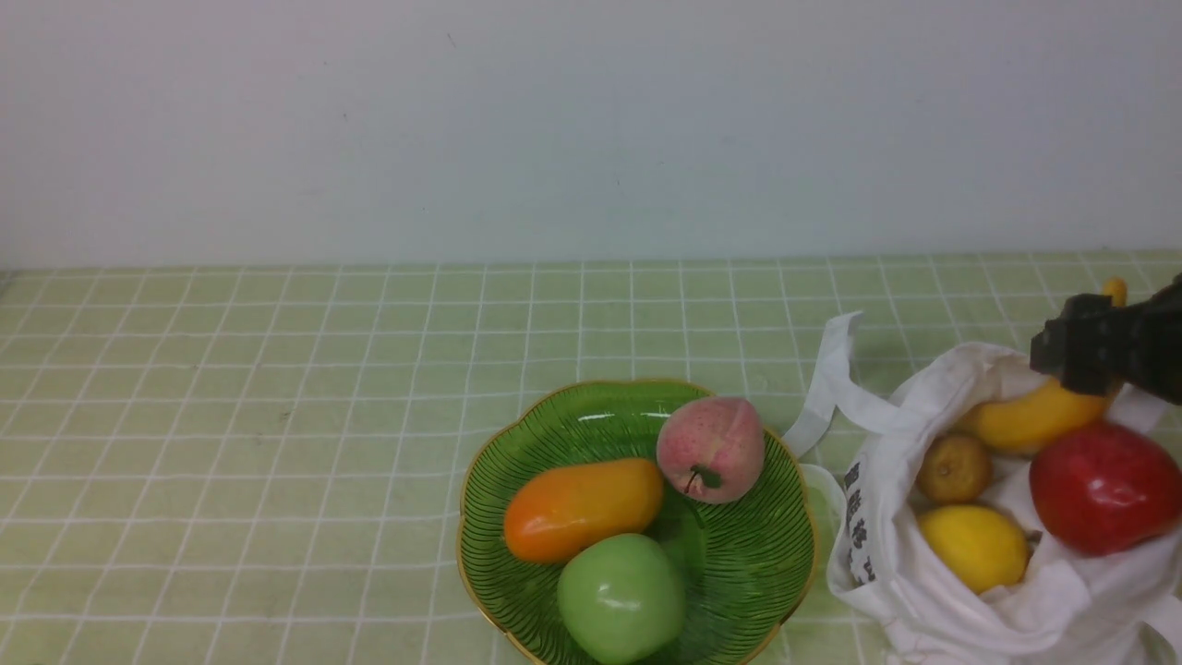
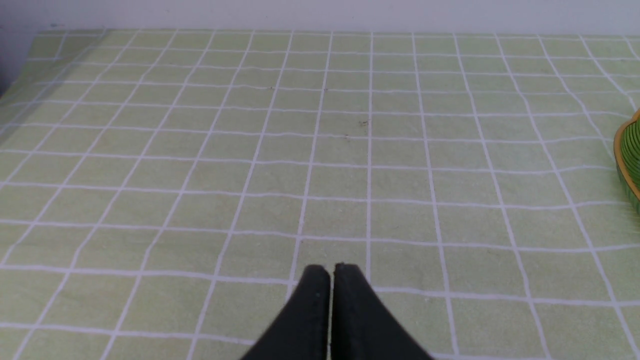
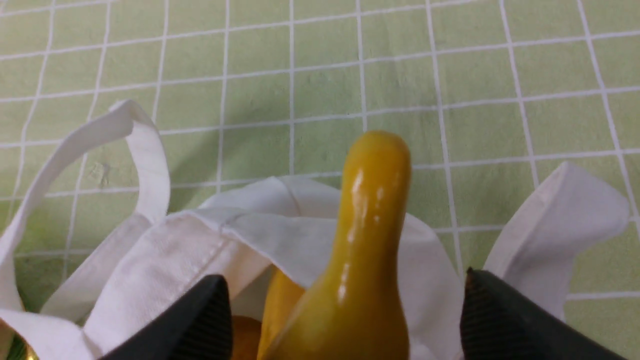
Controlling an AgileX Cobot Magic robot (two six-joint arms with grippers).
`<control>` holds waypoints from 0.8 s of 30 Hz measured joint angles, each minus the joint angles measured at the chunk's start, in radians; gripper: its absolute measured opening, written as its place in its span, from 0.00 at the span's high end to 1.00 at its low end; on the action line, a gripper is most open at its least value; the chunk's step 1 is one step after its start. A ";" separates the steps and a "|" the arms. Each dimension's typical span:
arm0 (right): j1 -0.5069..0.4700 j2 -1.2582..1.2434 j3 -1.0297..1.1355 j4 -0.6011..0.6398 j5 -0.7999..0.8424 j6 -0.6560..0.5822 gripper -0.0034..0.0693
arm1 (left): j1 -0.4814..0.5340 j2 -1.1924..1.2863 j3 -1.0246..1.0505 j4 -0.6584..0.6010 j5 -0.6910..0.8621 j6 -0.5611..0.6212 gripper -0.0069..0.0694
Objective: Take the fruit out of the bag on the green coffee tablecloth and place them on the plate.
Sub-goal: 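Reach into the bag and grasp the banana with the right gripper, then take the banana out of the bag and place it in the fruit dish with the right gripper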
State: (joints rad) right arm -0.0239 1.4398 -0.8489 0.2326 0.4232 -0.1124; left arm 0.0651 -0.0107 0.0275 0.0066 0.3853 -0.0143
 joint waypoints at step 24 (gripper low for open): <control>0.001 -0.031 -0.325 -0.008 0.402 0.000 0.59 | 0.000 0.000 0.000 0.000 0.000 0.000 0.92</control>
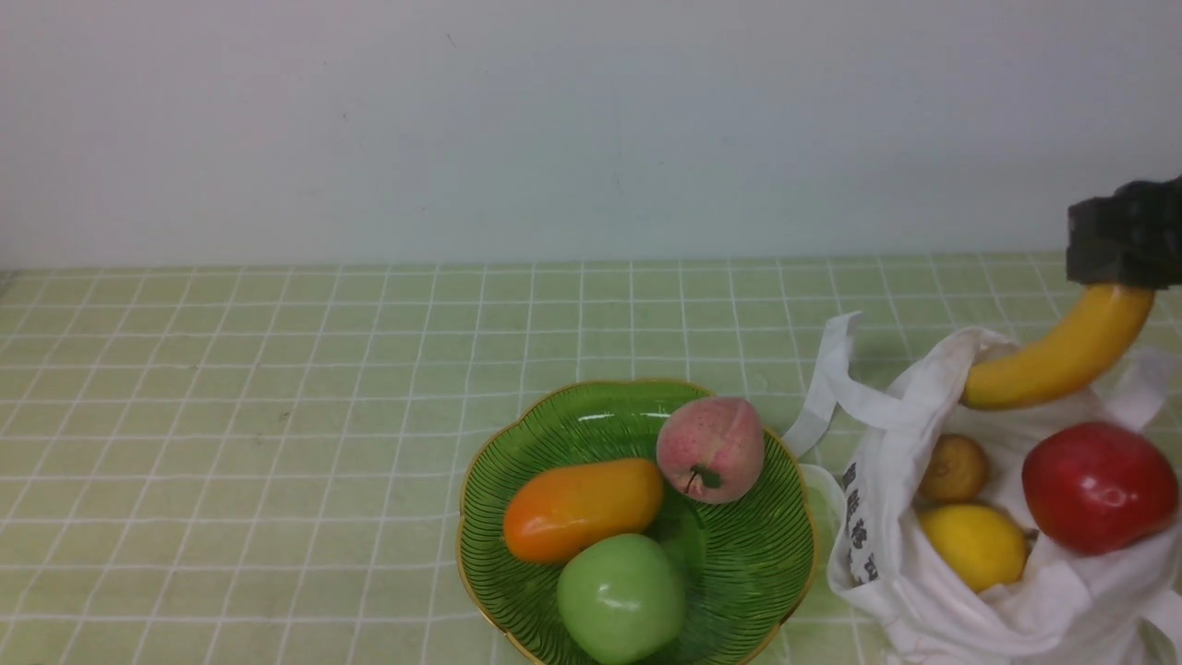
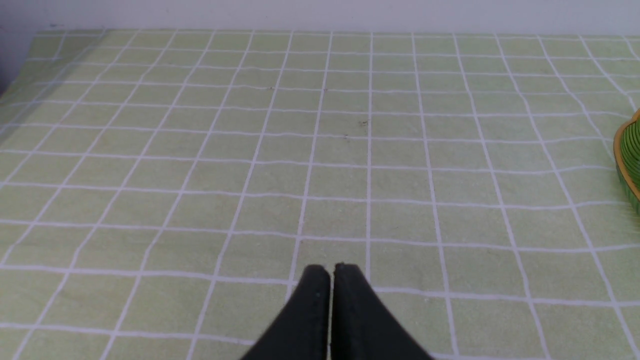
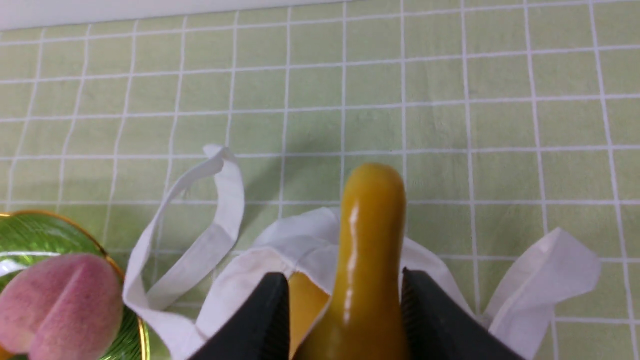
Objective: Take the fruit out of the bag on the green coffee tablecloth and place them on the plate.
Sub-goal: 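Take the banana out of the bag and place it in the fruit dish with the right gripper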
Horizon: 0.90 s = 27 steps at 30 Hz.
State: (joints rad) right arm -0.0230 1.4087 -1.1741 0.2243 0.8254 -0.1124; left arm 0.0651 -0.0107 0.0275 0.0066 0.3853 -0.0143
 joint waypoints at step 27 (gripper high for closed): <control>0.090 -0.198 0.228 0.860 0.133 -0.803 0.59 | 0.000 0.000 0.000 0.000 0.000 0.000 0.92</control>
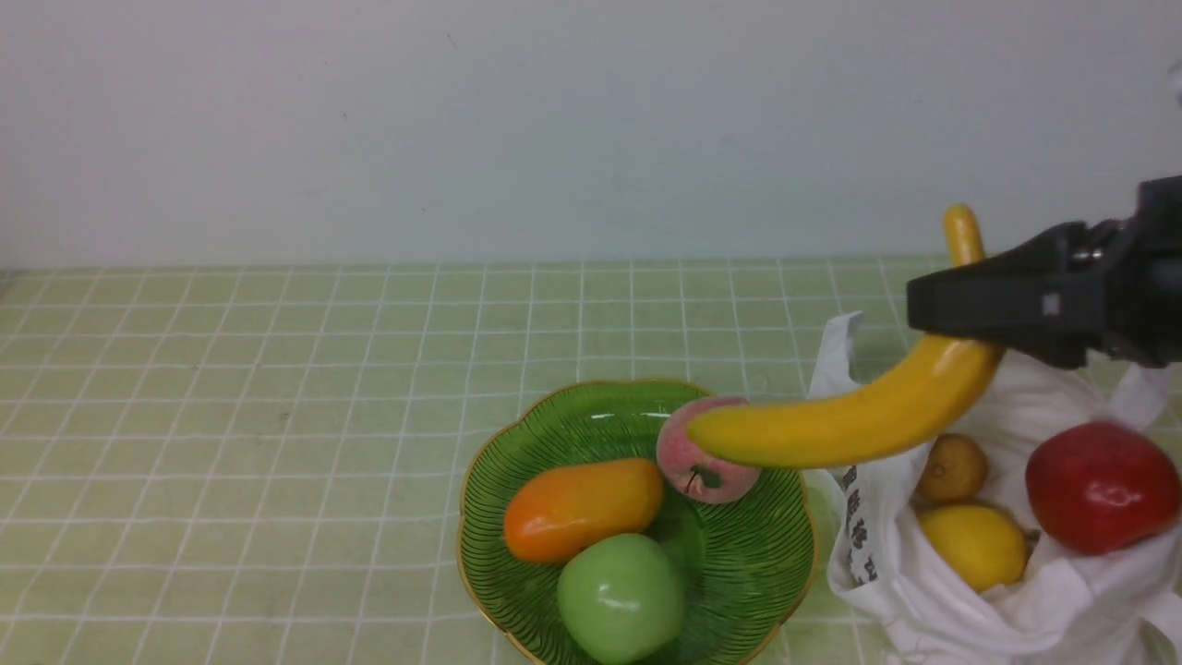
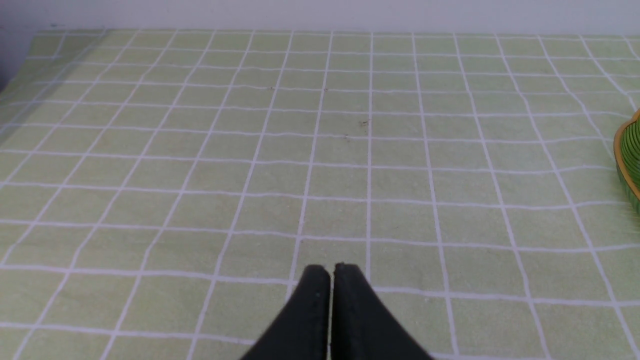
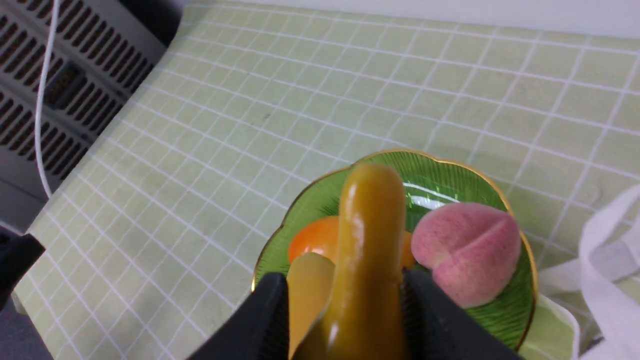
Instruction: Take the fruit out of the bag on the green coffee tablecloth and place them on the plate.
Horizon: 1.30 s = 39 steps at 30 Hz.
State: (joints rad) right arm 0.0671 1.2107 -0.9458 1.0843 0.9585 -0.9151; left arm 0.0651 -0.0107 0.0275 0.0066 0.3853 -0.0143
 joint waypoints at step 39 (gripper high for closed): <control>0.293 0.151 -0.187 -0.374 -0.159 0.129 0.28 | 0.000 0.000 0.000 0.000 0.000 0.000 0.92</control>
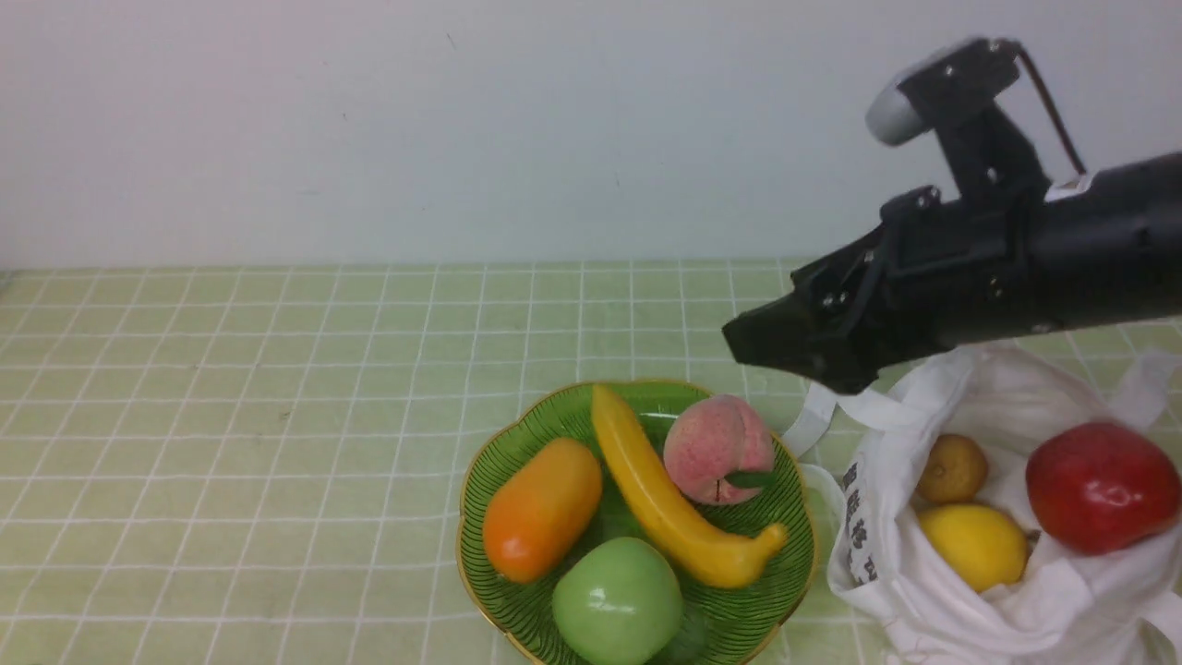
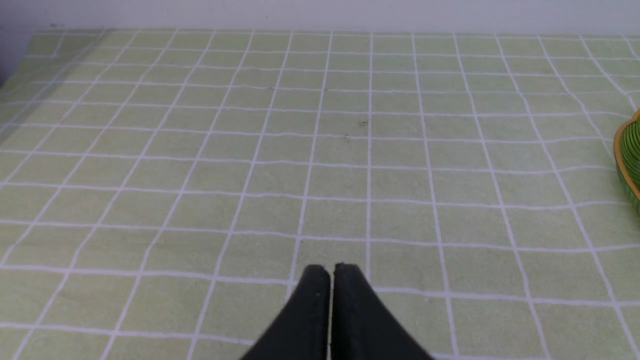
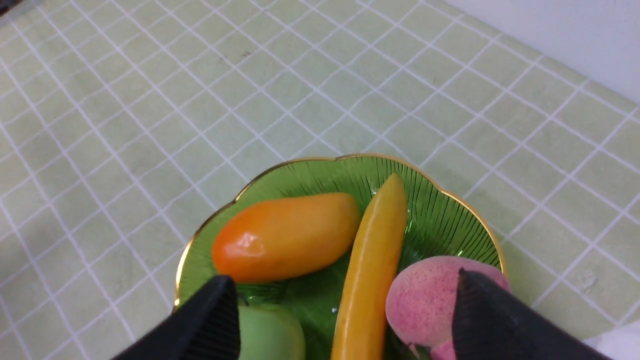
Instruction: Take the fruit out of the bag on the green coffee tablecloth and place them on the plate.
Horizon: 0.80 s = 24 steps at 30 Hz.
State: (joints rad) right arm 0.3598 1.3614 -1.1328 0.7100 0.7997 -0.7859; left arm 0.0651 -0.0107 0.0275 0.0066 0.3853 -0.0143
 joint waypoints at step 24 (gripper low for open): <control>0.000 -0.774 0.328 -0.716 0.198 0.731 0.97 | 0.000 0.000 0.000 0.000 0.000 0.000 0.92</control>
State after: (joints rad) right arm 0.3598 0.5870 -0.8043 -0.0055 0.9973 -0.0548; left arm 0.0651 -0.0107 0.0275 0.0066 0.3853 -0.0143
